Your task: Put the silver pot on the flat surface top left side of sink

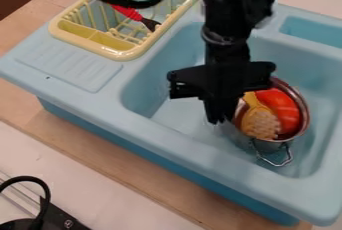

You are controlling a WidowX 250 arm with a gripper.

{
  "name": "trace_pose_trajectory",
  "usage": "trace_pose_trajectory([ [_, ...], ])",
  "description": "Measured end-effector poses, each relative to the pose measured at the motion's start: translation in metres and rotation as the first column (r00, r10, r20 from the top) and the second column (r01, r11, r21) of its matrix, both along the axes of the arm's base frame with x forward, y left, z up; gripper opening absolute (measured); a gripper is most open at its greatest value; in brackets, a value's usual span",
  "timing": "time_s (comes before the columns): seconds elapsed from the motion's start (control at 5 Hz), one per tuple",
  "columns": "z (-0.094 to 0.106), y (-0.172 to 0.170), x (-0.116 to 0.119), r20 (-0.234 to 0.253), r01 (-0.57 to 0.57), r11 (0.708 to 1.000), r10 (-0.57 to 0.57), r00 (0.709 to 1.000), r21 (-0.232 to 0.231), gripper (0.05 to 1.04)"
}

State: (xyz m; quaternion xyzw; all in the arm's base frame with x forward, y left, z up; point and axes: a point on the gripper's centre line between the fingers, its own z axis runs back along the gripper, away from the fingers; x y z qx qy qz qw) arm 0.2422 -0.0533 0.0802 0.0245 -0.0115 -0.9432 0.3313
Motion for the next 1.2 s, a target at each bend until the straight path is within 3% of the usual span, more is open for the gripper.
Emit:
trace_pose_trajectory([
  [0.2,0.008,0.005,-0.008,0.002,-0.012,1.000,0.012,1.000,-0.007,0.058],
  [0.6,0.046,0.022,-0.018,0.083,-0.101,0.994,0.105,0.991,-0.042,0.057],
  [0.8,0.057,0.032,-0.026,0.087,-0.147,0.988,0.151,0.985,-0.044,0.057],
  [1.2,0.078,0.083,-0.050,0.118,-0.320,0.945,0.325,0.938,-0.064,0.057],
])
